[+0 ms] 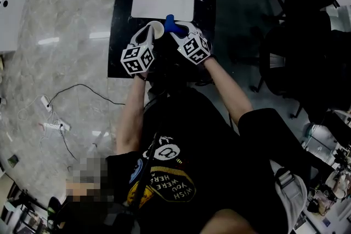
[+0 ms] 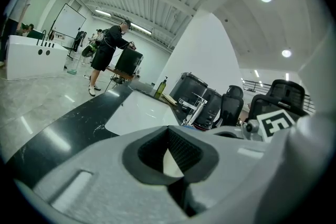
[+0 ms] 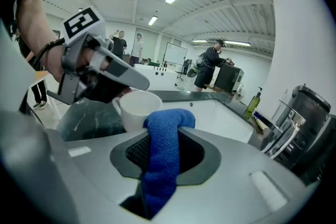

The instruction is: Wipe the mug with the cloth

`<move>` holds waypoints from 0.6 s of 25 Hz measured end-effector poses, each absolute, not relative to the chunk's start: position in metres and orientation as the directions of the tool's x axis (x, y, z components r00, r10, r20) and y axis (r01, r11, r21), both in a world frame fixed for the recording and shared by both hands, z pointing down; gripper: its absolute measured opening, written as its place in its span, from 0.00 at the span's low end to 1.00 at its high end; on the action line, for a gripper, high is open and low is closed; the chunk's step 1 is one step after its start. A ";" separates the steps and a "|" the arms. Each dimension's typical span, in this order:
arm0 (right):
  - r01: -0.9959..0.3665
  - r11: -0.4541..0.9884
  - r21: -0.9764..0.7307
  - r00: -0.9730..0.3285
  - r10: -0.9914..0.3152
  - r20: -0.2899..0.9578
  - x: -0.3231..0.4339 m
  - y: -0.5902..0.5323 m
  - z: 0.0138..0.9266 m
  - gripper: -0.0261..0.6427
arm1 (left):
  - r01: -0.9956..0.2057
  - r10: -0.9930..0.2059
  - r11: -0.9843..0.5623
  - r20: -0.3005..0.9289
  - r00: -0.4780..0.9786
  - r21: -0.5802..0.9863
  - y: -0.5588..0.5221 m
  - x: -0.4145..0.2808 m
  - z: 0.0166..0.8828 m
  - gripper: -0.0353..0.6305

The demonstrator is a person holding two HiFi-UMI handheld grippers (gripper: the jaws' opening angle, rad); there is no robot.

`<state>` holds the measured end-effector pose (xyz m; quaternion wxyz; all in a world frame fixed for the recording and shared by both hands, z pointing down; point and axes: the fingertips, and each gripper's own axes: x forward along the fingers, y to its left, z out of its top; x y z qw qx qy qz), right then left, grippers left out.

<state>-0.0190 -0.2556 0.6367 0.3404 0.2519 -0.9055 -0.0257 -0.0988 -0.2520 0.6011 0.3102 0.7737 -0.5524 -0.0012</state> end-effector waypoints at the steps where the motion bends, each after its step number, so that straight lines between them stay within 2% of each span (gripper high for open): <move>1: -0.421 0.877 0.234 -0.643 -0.470 0.605 -0.021 -0.266 0.636 0.18 | -0.855 -0.856 -0.195 0.343 0.387 0.480 -0.252 -0.099 0.602 0.06; 7: -0.235 0.928 0.289 -0.658 -0.371 0.656 -0.048 -0.288 0.648 0.18 | -0.855 -0.857 -0.186 0.346 0.382 0.484 -0.251 -0.099 0.604 0.06; 15: -0.119 0.944 0.307 -0.660 -0.306 0.686 -0.030 -0.233 0.657 0.18 | -0.852 -0.861 -0.180 0.341 0.378 0.491 -0.252 -0.100 0.604 0.06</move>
